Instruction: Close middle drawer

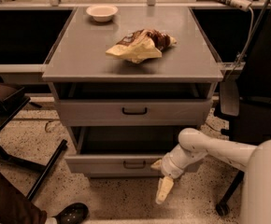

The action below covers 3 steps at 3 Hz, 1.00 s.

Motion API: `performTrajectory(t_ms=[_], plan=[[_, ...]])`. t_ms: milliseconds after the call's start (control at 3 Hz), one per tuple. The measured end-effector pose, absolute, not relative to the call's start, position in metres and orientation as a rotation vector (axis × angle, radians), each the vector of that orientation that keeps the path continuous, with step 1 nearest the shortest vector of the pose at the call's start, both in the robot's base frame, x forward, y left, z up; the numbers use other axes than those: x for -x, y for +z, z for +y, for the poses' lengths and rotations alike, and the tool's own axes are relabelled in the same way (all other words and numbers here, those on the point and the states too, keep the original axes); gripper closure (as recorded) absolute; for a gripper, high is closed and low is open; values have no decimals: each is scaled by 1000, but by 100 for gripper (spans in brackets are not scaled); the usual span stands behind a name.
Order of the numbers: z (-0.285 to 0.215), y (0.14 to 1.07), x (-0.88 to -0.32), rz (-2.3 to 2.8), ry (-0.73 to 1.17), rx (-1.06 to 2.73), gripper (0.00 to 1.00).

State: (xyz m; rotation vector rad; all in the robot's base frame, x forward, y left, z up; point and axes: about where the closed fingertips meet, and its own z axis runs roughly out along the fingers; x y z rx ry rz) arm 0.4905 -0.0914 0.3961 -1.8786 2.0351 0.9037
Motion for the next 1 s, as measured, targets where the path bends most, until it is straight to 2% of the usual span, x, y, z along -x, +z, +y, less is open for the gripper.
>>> performTrajectory(t_ms=[667,1000], plan=[[-48,409,-545,1957,817,1875,0],[-48,409,-545,1957,817,1875,0]])
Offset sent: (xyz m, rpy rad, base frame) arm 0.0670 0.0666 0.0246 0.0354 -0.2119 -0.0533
